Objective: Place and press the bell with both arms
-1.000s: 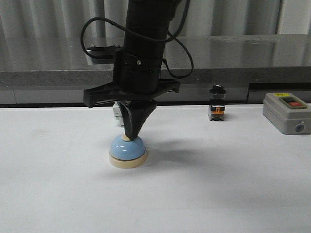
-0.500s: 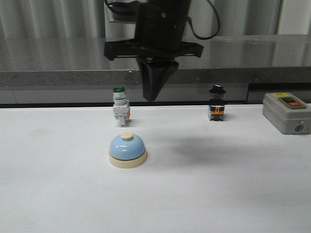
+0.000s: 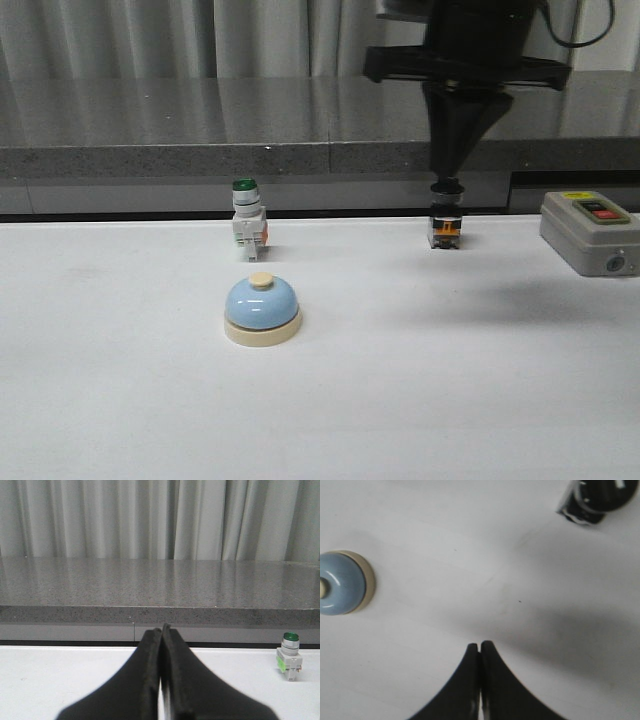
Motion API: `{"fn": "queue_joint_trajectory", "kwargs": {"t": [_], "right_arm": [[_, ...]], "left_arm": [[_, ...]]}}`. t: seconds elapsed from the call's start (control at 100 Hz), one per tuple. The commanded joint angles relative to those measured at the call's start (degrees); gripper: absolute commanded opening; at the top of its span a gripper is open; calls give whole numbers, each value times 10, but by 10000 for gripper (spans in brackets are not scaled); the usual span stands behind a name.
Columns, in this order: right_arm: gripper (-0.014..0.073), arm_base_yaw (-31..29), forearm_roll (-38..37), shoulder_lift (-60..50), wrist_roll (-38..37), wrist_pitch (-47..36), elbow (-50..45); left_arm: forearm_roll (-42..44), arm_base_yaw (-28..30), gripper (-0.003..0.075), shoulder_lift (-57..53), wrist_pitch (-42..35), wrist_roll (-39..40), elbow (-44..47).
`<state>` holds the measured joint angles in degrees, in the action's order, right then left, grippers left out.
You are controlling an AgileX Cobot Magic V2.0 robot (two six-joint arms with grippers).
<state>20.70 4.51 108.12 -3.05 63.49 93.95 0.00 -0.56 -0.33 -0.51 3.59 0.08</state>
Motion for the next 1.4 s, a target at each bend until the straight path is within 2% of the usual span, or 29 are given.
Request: {"fn": "queue_joint_trajectory", "kwargs": {"t": [0.0,0.67,1.02,1.39], "right_arm": [[-61,-27,3,-56,-3,-27,-21],[-61,-220,23,-248,-4,-150,-315],[-61,-232,28,-345,-4,-202,-426],[-61,-232,28,-529,-4,-258,-533]], "left_arm": [[-8,2,-20,-17,-45,0,25],[-8,2,-20,-17,-45,0,25],[-8,2,-20,-17,-45,0,25],[-8,2,-20,-17,-45,0,25]]}}
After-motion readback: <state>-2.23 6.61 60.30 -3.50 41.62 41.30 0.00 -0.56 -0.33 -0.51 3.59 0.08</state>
